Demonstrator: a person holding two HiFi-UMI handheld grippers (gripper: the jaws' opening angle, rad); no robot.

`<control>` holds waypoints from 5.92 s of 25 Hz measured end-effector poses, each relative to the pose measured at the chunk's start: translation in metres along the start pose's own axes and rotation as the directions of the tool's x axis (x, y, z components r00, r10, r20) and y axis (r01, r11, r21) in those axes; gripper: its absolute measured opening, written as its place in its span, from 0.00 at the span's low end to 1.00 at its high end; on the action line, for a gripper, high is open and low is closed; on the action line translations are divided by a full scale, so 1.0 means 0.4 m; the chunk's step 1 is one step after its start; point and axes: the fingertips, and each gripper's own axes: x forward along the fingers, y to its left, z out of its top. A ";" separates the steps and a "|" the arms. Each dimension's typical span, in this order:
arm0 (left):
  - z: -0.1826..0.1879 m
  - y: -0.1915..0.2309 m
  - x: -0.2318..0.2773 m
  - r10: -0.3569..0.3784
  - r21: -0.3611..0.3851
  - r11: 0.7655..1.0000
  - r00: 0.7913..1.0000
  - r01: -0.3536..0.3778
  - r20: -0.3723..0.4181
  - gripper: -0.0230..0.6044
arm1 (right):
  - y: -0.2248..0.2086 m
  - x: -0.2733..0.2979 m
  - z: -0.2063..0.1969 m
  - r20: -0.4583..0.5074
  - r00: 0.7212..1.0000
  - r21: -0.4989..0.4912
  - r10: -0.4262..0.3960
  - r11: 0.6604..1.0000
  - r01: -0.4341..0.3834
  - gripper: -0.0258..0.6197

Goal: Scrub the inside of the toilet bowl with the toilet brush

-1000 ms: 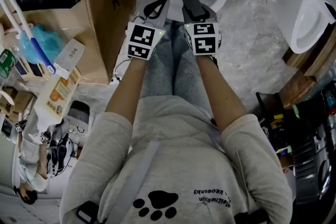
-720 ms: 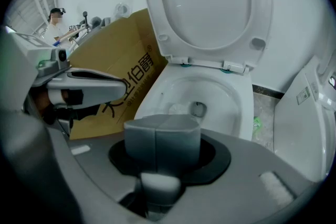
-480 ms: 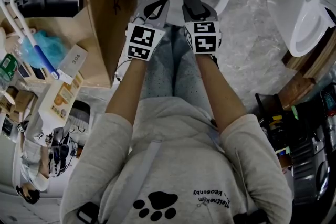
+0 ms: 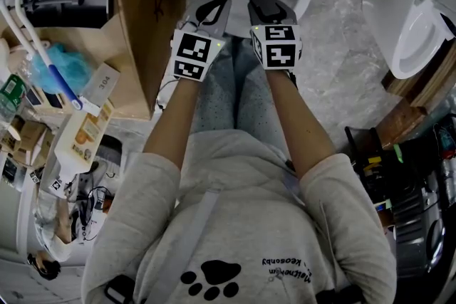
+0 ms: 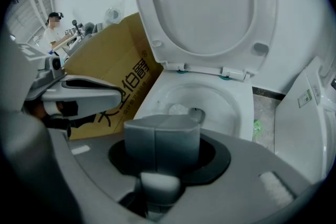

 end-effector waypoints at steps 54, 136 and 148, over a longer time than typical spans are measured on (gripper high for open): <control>-0.006 -0.079 0.023 -0.035 0.064 0.997 0.999 0.036 -0.019 0.03 | -0.210 -0.088 0.024 0.113 0.979 0.245 -0.171 0.959 0.140 0.28; -0.151 -0.134 -0.069 -0.034 0.038 0.999 0.998 0.036 -0.045 0.03 | 0.006 -0.083 -0.291 -0.057 0.995 0.184 -0.082 0.979 0.091 0.27; -0.131 -0.079 -0.049 -0.028 0.022 0.999 0.998 0.030 -0.053 0.03 | -0.004 -0.028 -0.229 -0.053 0.996 0.195 -0.078 0.977 0.087 0.27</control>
